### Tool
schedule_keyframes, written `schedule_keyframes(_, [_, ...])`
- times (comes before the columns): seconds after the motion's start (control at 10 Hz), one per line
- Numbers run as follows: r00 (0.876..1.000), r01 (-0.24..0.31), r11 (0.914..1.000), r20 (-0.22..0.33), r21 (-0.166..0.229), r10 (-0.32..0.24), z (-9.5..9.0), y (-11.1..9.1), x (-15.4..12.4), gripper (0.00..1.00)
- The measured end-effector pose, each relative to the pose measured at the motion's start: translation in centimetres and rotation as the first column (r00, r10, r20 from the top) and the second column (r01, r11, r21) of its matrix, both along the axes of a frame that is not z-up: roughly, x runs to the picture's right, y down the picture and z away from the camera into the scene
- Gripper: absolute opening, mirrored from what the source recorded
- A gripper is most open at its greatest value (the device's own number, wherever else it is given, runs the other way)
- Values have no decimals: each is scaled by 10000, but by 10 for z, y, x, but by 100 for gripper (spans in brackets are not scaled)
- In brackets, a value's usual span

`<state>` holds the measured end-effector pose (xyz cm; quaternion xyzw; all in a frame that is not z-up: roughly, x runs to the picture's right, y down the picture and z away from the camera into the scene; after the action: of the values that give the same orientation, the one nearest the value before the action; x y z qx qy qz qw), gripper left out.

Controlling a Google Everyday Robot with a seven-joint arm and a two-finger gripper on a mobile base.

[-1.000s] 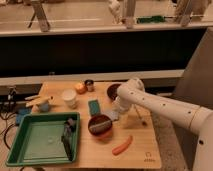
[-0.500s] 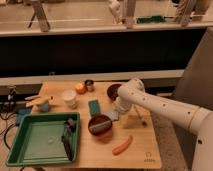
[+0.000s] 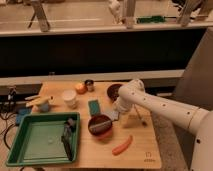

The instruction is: Place towel in paper cup

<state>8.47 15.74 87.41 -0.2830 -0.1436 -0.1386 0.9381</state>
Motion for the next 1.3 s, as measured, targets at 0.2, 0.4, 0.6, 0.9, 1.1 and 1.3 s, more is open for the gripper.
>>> schedule_keyframes(0.2, [9994, 311, 9995, 133, -97, -309, 1, 2, -3, 80])
schedule_keyframes(0.4, [9970, 609, 9978, 485, -244, -597, 4, 3, -9, 80])
schedule_keyframes(0.6, [9944, 803, 9963, 712, -300, -780, 6, 4, -11, 80])
schedule_keyframes(0.9, [9904, 1060, 9938, 925, -345, -1024, 10, 5, -18, 80])
schedule_keyframes(1.1, [9893, 1179, 9923, 905, -382, -1141, 14, 5, -19, 77])
schedule_keyframes(1.3, [9884, 1312, 9901, 835, -500, -1268, 18, 6, -22, 62])
